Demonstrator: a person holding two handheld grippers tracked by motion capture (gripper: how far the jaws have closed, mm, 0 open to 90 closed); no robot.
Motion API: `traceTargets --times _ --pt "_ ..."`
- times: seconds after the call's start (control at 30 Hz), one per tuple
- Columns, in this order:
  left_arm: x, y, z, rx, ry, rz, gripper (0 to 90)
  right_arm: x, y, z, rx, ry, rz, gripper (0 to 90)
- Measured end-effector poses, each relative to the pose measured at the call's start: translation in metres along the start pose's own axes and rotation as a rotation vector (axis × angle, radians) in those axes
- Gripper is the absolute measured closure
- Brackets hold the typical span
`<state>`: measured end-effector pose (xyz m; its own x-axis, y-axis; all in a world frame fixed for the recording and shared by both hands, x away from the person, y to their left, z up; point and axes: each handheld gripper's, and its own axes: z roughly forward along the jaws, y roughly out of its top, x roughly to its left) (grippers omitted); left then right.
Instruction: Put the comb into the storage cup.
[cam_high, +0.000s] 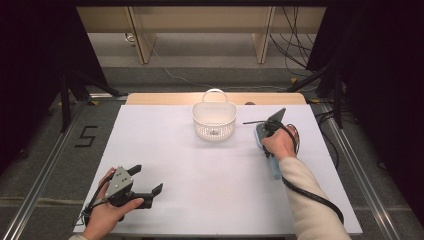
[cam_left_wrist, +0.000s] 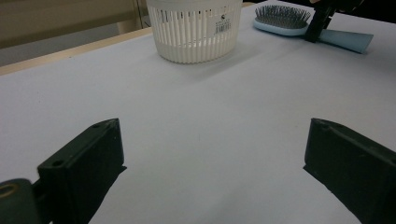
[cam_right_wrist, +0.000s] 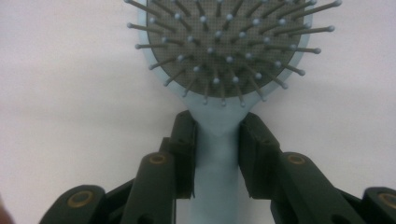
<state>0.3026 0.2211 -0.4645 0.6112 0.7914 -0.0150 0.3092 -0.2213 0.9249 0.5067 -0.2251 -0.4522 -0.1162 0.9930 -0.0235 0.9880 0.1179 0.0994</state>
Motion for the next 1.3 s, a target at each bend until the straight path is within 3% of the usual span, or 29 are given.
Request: traceTargets --times 0.77,1.1,1.3 --pt "0.0 0.0 0.0 0.0 0.0 -0.004 4.3 -0.017 -0.006 -0.001 -0.04 0.11 0.001 70.4" --pt "0.0 0.0 0.0 0.001 0.0 -0.004 4.3 -0.024 -0.01 -0.004 -0.065 0.111 0.004 70.5" --pt "0.0 0.0 0.0 0.001 0.001 -0.005 4.3 -0.023 -0.013 -0.013 -0.108 0.12 -0.012 70.5"
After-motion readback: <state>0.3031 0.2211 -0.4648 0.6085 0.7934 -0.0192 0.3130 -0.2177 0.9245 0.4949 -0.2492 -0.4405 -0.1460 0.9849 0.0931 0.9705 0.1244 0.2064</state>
